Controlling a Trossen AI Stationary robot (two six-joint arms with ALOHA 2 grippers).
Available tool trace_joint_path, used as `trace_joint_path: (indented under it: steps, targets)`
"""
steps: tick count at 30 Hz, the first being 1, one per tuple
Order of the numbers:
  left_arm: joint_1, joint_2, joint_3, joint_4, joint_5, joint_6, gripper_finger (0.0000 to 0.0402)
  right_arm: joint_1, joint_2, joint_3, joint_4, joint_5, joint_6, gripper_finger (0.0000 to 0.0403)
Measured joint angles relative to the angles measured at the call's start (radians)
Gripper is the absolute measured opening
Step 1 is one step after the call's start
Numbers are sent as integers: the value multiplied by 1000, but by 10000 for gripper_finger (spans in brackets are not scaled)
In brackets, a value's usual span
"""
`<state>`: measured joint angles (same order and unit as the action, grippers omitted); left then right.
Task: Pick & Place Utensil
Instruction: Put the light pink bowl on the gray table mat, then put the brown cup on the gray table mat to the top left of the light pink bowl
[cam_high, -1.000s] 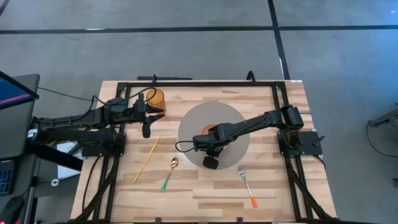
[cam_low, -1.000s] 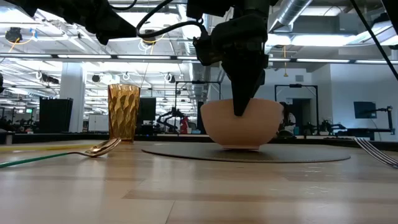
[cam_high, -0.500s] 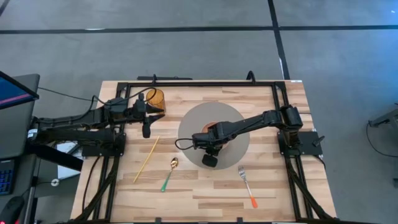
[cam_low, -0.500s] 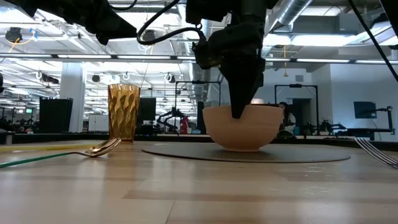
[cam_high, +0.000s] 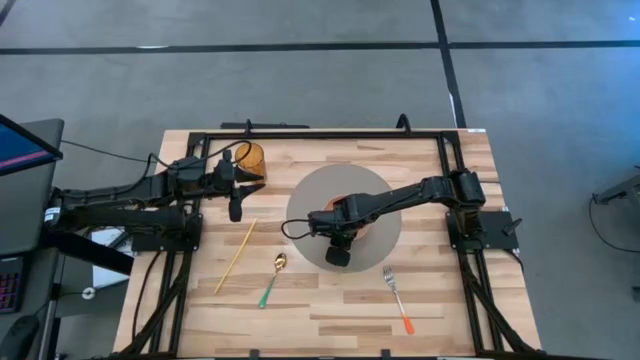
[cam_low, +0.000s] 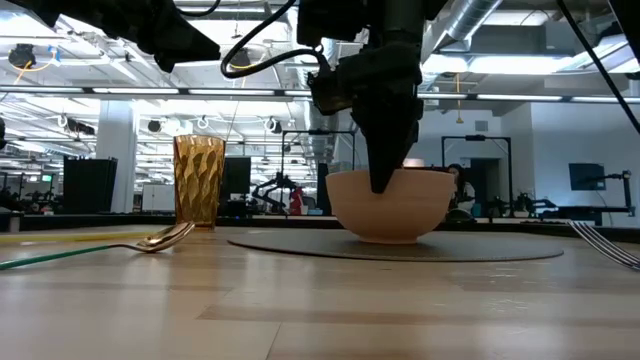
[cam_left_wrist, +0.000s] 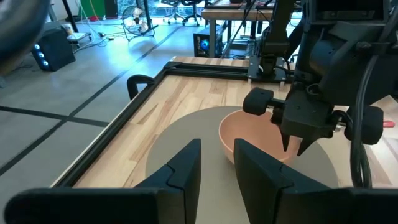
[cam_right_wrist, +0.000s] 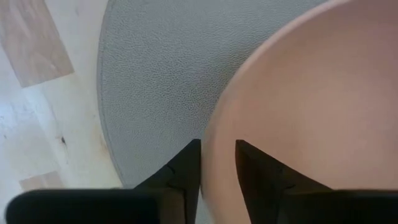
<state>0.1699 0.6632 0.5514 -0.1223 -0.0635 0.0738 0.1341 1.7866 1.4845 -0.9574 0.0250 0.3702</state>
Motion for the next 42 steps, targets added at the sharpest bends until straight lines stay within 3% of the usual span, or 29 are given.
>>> trace_joint_path:
  steps: [9,14,24,33,39,42]
  targets:
    - [0,0,0,0,0,0,97,0,-5,0,-9,-8,7,147]
    - [0,0,0,3,0,0,97,-13,-5,39,-86,-79,22,162]
    - [0,0,0,3,0,0,97,-20,-8,192,-226,-78,10,156]
    - [0,0,0,3,0,0,97,-24,-69,229,-294,-76,-182,155]
    - [0,0,0,3,0,0,97,-15,-139,229,-292,10,-130,157]
    - [0,0,0,3,0,0,97,12,-181,221,-275,122,-133,156]
